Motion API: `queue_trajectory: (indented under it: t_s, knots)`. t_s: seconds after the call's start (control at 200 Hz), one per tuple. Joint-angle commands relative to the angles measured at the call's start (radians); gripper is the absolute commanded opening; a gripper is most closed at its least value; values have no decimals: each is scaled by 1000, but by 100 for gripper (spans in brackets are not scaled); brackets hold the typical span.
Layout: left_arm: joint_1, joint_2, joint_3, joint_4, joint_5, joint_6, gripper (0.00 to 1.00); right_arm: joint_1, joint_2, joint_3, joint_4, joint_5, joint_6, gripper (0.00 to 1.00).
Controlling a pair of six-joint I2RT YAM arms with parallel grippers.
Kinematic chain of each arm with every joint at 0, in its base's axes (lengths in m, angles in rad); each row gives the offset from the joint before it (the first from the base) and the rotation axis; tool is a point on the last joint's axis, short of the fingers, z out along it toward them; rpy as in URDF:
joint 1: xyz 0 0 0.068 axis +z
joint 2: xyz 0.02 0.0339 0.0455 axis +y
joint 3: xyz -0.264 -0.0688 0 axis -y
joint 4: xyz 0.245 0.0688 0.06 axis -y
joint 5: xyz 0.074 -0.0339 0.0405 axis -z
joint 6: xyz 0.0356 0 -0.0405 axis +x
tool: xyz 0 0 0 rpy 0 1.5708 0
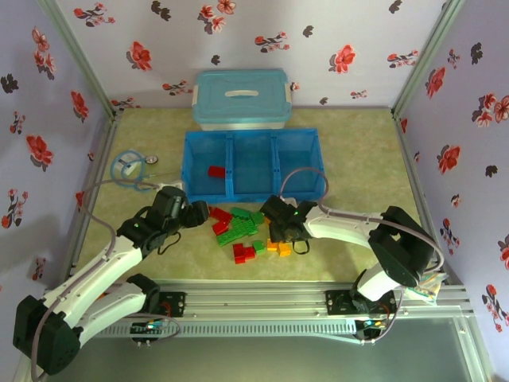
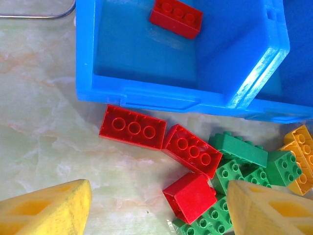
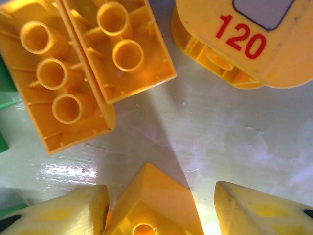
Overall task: Sort the legos into containers by color
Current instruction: Pick up the lego from the bottom-center of the table.
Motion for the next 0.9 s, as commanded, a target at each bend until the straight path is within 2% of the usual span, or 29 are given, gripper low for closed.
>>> queue_trajectory:
  t_s: [0.0, 0.36, 0.63, 0.74, 0.89]
  knots:
    - [-8, -7, -9, 5, -19, -16, 73, 9, -29, -24, -25, 44, 49, 56]
    - [-7, -7, -9, 4, -23, -17, 73, 11, -58, 4, -49, 74, 40, 35]
    - [-8, -21, -14, -9, -29, -12, 73, 11, -149, 71, -156, 136, 12, 28]
    - [-15, -20, -11, -10, -29, -1, 73, 5, -174, 145, -234, 238, -18, 27]
    - [-55, -18, -3, -13, -32, 10, 72, -77, -177, 255, -263, 252, -120, 27]
